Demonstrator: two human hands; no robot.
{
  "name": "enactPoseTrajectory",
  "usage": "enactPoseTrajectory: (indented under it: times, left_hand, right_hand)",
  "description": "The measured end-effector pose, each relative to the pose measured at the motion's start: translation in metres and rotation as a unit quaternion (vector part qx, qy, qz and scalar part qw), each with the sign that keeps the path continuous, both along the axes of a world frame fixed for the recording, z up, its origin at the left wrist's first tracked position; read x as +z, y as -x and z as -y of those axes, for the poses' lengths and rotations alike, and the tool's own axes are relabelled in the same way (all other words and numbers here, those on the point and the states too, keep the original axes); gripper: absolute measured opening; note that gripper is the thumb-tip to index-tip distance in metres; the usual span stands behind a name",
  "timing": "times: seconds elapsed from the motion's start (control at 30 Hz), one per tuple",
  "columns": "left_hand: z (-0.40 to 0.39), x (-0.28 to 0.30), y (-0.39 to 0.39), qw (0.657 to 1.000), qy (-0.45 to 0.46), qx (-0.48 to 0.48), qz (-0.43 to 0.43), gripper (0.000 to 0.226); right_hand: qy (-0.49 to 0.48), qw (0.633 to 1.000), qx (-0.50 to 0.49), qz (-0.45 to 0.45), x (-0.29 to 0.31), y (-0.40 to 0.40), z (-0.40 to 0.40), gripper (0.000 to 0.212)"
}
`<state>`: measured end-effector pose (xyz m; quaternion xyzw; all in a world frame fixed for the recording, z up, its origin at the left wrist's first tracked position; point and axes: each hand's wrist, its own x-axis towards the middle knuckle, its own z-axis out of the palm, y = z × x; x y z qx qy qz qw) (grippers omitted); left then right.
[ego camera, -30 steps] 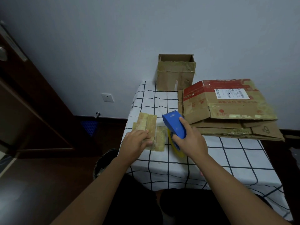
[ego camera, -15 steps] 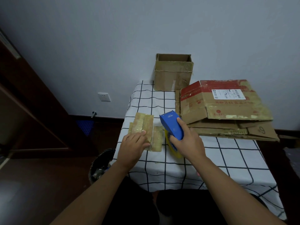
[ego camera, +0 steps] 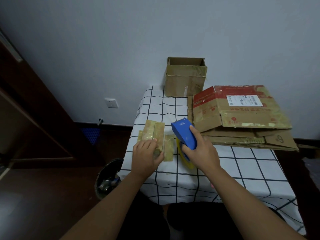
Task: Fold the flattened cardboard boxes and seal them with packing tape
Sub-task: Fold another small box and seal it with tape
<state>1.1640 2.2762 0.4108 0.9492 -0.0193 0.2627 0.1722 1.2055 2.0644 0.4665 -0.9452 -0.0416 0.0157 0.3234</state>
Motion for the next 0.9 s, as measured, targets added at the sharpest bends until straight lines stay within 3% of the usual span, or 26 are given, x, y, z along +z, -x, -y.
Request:
enactPoseTrajectory:
  times: [0.17,0.33,0.53,0.9]
  left_hand:
    - [0.004,0.003,-0.001,1.000,-0.016,0.005,-0.022,0.033]
    - [-0.017,0.008,0.004,0.997,0.008,-0.069,-0.026,0.029]
    - [-0.030,0.017,-0.004,0.985,-0.099,-0.138,-0.013,0.025]
    - [-0.030,0.026,-0.001,0.987,-0.017,-0.134,-0.090,0.037]
  right_hand:
    - [0.006,1.000,-0.002,0.001,-0.001,0.000,0.001,0.075]
    - [0.009,1.000,0.002,0.004,0.001,0.002,0.001,0.075]
    - [0.010,1.000,0.001,0.004,0.001,0.003,0.002,0.075]
    - [0.012,1.000,0.004,0.009,0.002,0.002,0.001,0.074]
